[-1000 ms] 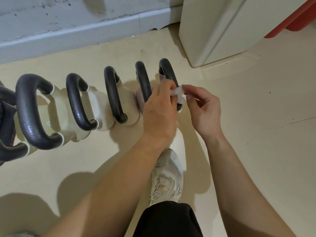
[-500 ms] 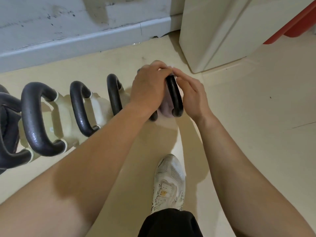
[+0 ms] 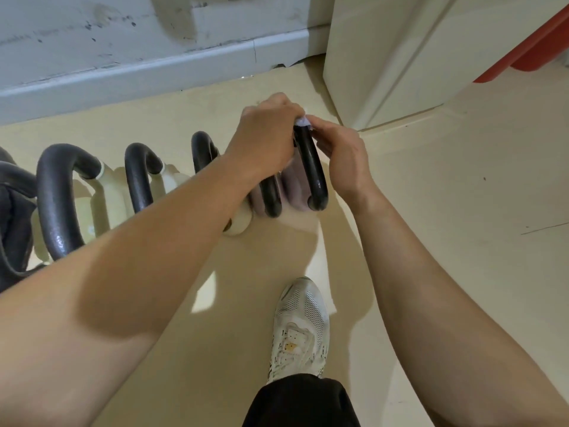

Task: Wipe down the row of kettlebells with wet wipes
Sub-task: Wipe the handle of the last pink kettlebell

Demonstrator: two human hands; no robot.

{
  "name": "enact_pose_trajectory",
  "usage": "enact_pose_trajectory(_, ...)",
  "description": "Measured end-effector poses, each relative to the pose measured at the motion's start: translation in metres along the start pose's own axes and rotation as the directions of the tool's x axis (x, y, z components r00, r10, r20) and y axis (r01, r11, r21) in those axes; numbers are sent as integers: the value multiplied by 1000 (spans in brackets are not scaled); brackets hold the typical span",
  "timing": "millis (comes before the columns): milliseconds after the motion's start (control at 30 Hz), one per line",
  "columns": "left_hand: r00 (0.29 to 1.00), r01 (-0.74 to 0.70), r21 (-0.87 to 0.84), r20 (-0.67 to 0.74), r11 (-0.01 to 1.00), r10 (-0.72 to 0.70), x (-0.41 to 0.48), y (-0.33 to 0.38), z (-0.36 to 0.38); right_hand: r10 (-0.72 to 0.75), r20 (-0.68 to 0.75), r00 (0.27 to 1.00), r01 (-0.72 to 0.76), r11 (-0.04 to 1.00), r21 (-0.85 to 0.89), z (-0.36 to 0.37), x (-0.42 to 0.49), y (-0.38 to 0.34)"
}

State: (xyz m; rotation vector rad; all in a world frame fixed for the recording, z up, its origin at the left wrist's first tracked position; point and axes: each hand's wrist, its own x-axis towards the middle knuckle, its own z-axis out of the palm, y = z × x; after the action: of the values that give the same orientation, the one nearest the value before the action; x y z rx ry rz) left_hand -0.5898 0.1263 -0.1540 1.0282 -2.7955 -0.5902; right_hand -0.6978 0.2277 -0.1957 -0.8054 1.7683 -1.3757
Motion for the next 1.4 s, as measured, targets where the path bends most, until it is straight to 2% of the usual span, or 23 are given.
enact_pose_trajectory(100, 980, 79, 142, 168, 987, -103, 28, -13, 3, 156, 32, 987, -155, 988, -6, 4, 29, -6)
enact_pose_trajectory(167, 947, 138, 170, 265, 976, -180, 40, -17, 4, 254, 63, 965, -255, 967, 17, 3, 40, -11)
enact_pose_trajectory(300, 874, 286, -24, 416, 958, -250, 58, -24, -5, 336, 135, 932, -353, 927, 130, -5, 52, -11)
enact_pose_trajectory(400, 856, 298, -74, 461, 952, -233, 59, -23, -8, 334, 145, 931, -353, 925, 140, -3, 49, -16)
enact_pose_trajectory(600, 937, 229, -58, 285, 972, -204, 48, -7, -26, 261, 30, 965, -256, 910, 326, -6, 33, -25)
enact_pose_trajectory(733, 983, 19, 95, 179, 995, -36, -2, 17, -31, 171, -17, 985, -152, 915, 374, -6, -8, -24)
enact_pose_trajectory(833, 991, -41, 122, 133, 992, 25, -45, 29, -11, 103, -47, 994, -71, 891, 448, -3, -49, -9)
enact_pose_trajectory(900, 993, -53, 172, 118, 984, 33, -69, 32, 8, 66, -87, 994, -23, 907, 421, -3, -71, 1)
enact_pose_trajectory(1000, 997, -71, 197, 33, 978, 66, -101, 37, 32, 19, -160, 987, 28, 958, 285, -5, -94, 14)
enact_pose_trajectory(1200, 994, -97, 198, -28, 975, 105, -144, 58, 69, 71, -328, 942, -20, 988, 156, -4, -130, 25)
enact_pose_trajectory(1300, 958, -153, 172, -216, 973, 188, -148, 54, 77, 143, -362, 921, -95, 985, 146, 1, -132, 31)
enact_pose_trajectory(1400, 940, -73, 106, -326, 992, 104, -134, 49, 72, 176, -356, 918, -140, 982, 126, 7, -125, 29)
